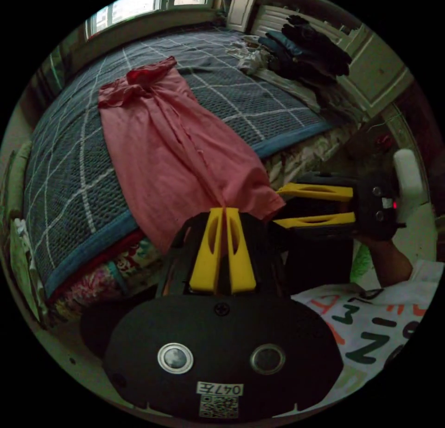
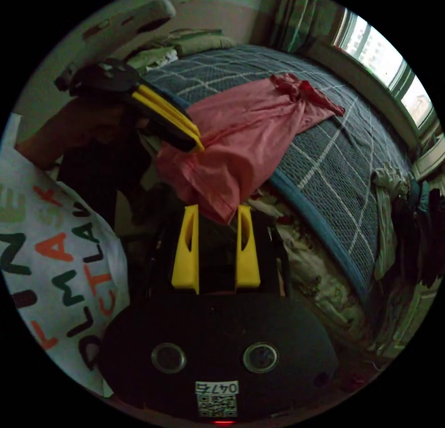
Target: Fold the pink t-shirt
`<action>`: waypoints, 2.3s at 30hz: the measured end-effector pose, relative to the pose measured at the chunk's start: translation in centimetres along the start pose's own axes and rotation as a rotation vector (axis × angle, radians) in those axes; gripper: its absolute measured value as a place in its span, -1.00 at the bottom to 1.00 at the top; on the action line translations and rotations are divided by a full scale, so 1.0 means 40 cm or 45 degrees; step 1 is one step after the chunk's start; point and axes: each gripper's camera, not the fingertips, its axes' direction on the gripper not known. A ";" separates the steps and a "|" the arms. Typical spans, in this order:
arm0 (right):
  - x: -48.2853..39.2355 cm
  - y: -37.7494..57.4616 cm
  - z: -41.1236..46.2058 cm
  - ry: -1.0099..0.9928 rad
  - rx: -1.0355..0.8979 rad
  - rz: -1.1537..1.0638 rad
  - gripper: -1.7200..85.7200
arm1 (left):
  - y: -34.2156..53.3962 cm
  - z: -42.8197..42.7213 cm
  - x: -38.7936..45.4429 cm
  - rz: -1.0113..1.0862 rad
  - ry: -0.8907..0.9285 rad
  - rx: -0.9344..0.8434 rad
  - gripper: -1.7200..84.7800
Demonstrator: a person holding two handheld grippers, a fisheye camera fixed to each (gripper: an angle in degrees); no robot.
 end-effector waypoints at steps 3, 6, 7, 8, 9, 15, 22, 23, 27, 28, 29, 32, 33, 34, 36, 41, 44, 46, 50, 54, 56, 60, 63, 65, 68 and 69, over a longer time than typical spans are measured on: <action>-0.014 -0.036 -0.009 0.133 0.012 0.002 -0.94 | 0.041 -0.024 -0.024 -0.028 0.098 0.082 -0.97; -0.019 -0.053 -0.085 0.170 0.147 0.024 -0.96 | 0.082 -0.049 -0.064 -0.142 0.362 0.187 -0.98; -0.022 -0.058 -0.112 0.195 0.195 0.033 -0.96 | 0.097 -0.039 -0.080 -0.196 0.474 0.197 -0.98; -0.023 -0.061 -0.121 0.212 0.213 0.033 -0.96 | 0.113 -0.021 -0.093 -0.242 0.509 0.191 -0.98; -0.026 -0.070 -0.127 0.249 0.217 0.031 -0.96 | 0.120 -0.008 -0.098 -0.256 0.489 0.178 -0.98; -0.012 -0.187 -0.010 0.165 -0.107 -0.030 -0.95 | 0.157 0.093 -0.126 -0.260 0.240 0.060 -0.97; 0.123 -0.306 -0.029 0.105 -0.113 0.102 -0.84 | 0.153 0.067 -0.154 -0.152 0.163 0.072 -0.88; 0.146 -0.319 -0.047 0.082 -0.052 0.121 -0.85 | 0.149 0.052 -0.165 -0.130 0.149 0.096 -0.86; 0.276 -0.511 -0.145 0.160 0.362 0.000 -0.86 | 0.097 0.017 -0.208 -0.053 0.074 0.161 -0.83; 0.309 -0.596 -0.148 0.210 0.419 -0.059 -0.86 | 0.066 0.012 -0.225 -0.025 0.104 0.201 -0.83; 0.326 -0.641 -0.145 0.223 0.443 -0.088 -0.86 | 0.027 0.014 -0.240 0.005 0.143 0.230 -0.83; 0.427 -0.878 -0.076 0.239 0.416 -0.196 -0.85 | -0.094 0.037 -0.272 0.067 0.181 0.309 -0.83; 0.468 -0.964 -0.029 0.238 0.359 -0.216 -0.84 | -0.121 0.045 -0.279 0.069 0.178 0.324 -0.83; 0.504 -1.039 0.021 0.218 0.276 -0.247 -0.84 | -0.176 0.064 -0.298 0.066 0.191 0.335 -0.83; 0.540 -1.129 0.094 0.174 0.139 -0.307 -0.83 | -0.258 0.101 -0.337 0.032 0.240 0.321 -0.83; 0.589 -1.264 0.229 0.256 -0.004 -0.423 -0.88 | -0.465 0.197 -0.475 -0.082 0.313 0.374 -0.87; 0.646 -1.343 0.263 0.349 -0.034 -0.422 -0.95 | -0.569 0.265 -0.543 -0.178 0.237 0.283 -0.92; 0.703 -1.421 0.239 0.348 0.020 -0.388 -0.96 | -0.606 0.301 -0.589 -0.272 0.256 0.218 -0.96; 0.740 -1.549 0.197 0.263 0.112 -0.531 -0.96 | -0.633 0.322 -0.649 -0.364 0.388 0.306 -0.98; 0.711 -1.644 0.173 0.176 0.196 -0.909 -0.96 | -0.683 0.328 -0.674 -0.387 0.421 0.344 -0.98; 0.713 -1.652 0.184 0.241 0.179 -1.012 -0.96 | -0.728 0.332 -0.684 -0.369 0.418 0.335 -0.98; 0.801 -1.627 0.255 0.275 0.099 -0.962 -0.96 | -0.794 0.335 -0.694 -0.355 0.402 0.331 -0.98; 0.877 -1.594 0.315 0.221 0.063 -0.855 -0.96 | -0.849 0.335 -0.702 -0.345 0.389 0.333 -0.98; 0.921 -1.579 0.355 0.237 0.002 -0.791 -0.95 | -0.893 0.332 -0.710 -0.339 0.397 0.335 -0.98; 0.995 -1.569 0.397 0.208 -0.079 -0.662 -0.88 | -0.942 0.316 -0.720 -0.340 0.427 0.366 -0.98; 1.023 -1.569 0.396 0.199 -0.064 -0.587 -0.84 | -0.951 0.310 -0.722 -0.338 0.433 0.376 -0.98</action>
